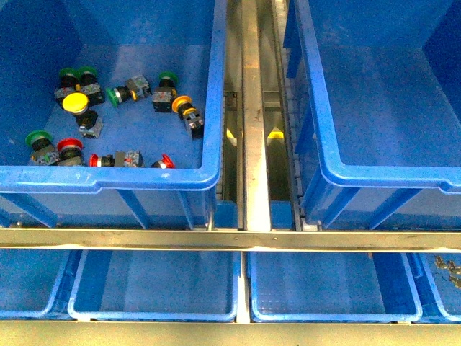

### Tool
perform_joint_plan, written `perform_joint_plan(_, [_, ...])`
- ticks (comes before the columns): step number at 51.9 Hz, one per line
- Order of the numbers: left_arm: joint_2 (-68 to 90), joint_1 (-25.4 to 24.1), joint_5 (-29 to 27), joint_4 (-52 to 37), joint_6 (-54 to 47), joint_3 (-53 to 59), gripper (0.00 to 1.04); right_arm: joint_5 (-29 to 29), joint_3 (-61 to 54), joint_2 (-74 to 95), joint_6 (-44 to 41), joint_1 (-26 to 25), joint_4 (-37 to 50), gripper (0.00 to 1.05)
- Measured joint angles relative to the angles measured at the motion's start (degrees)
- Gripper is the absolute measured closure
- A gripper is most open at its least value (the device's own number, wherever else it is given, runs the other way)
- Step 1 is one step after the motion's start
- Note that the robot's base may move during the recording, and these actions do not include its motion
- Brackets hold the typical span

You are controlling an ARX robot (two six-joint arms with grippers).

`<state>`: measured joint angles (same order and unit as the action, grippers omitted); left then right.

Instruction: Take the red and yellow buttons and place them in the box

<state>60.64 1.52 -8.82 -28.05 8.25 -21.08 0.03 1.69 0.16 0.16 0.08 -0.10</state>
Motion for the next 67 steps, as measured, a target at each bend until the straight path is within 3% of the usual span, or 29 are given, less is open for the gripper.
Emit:
perform_joint_plan(22, [26.25, 4.33, -1.55, -11.02, -2.47, -12.57, 0.08, -0.02, 0.0, 0.0, 0.0, 0.0, 0.0, 0.07])
perform_joint_plan(67, [49.64, 8.5, -7.17, -13.22, -3.76, -28.17, 0.08, -0.02, 0.0, 0.0, 0.0, 0.0, 0.0, 0.07])
